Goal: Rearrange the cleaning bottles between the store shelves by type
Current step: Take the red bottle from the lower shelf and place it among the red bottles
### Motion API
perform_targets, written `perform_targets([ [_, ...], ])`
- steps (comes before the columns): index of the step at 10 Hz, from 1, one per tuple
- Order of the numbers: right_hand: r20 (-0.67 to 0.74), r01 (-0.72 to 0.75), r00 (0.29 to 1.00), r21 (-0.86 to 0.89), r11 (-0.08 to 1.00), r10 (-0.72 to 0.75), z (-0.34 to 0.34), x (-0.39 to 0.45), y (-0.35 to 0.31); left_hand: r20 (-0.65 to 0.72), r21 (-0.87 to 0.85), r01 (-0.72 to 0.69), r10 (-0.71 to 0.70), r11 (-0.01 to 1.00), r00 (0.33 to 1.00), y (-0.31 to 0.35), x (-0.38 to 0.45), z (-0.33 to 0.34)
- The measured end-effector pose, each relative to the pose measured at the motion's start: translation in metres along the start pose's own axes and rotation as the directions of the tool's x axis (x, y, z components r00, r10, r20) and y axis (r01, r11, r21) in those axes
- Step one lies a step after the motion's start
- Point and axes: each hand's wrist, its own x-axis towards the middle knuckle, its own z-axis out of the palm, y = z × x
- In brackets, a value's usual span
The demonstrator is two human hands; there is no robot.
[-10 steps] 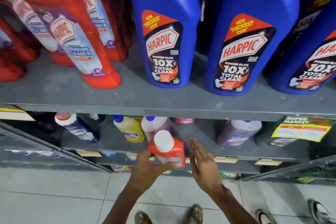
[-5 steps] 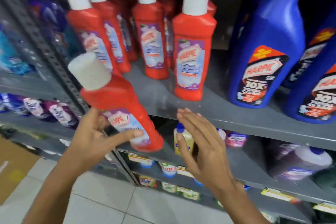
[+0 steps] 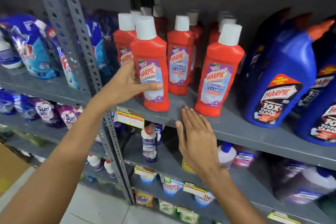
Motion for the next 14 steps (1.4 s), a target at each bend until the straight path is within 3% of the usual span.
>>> perform_targets([
  [6,-0.071,-0.077,0.994,-0.007,0.997,0.077,0.005,0.0,-0.008,0.153,0.01,0.045,-0.046,0.999,0.987,-0.016,0.041,0.023],
  [12,-0.068,-0.076,0.995,0.035,0.996,0.079,0.005,0.0,-0.008,0.133,0.038,0.102,-0.106,0.994,0.985,-0.013,0.041,0.022],
  [13,-0.045,-0.064,0.997,0.063,0.996,0.067,0.004,0.0,-0.005,0.105,0.13,0.129,-0.143,0.983,0.984,-0.008,0.03,0.02],
  [14,-0.024,-0.01,1.0,0.262,0.965,0.017,-0.002,-0.019,0.007,-0.201,0.28,0.119,-0.063,0.953,0.977,-0.017,-0.021,0.025],
])
